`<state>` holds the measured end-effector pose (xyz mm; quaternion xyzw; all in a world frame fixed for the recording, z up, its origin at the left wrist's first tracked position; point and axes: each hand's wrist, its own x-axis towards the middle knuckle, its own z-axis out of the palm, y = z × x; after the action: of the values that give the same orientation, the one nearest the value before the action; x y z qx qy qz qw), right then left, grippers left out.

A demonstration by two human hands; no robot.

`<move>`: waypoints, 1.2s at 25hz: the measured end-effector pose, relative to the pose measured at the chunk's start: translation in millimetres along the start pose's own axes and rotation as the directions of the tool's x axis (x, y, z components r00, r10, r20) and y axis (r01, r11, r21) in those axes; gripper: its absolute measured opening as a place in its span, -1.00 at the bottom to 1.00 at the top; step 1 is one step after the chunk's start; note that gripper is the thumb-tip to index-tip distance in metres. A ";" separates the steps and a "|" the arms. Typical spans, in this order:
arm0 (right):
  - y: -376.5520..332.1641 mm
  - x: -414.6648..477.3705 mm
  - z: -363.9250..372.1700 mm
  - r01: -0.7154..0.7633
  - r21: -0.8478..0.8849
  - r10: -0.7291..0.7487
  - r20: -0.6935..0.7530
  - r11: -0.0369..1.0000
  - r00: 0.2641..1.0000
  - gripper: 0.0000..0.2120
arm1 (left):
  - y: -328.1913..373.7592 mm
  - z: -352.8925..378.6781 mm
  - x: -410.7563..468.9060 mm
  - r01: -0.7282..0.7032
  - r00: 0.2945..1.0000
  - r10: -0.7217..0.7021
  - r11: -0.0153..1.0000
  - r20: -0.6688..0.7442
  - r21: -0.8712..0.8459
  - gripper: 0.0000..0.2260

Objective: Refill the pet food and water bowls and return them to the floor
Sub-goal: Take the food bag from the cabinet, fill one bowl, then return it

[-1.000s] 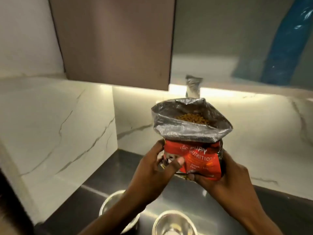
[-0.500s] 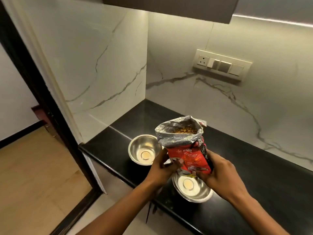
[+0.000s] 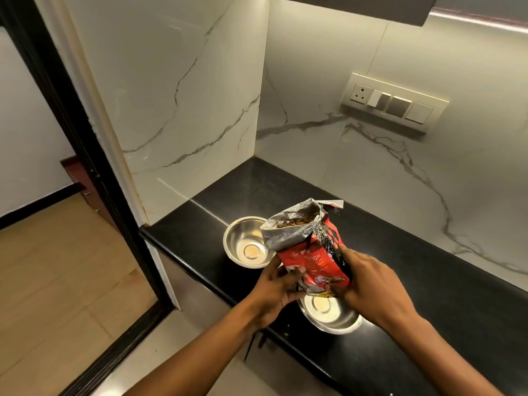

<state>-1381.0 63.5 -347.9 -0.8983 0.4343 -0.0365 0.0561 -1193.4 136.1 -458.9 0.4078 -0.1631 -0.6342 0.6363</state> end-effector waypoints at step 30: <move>-16.4 19.8 -40.3 0.113 -0.286 -0.083 0.114 0.951 0.990 -0.32 | 0.5 14.9 -8.4 0.103 0.995 -0.099 0.981 0.030 -0.167 -0.49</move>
<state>-1360.5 55.3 -305.4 -0.9179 0.3864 0.0704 -0.0573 -1205.1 139.2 -446.7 0.3535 -0.0947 -0.6816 0.6336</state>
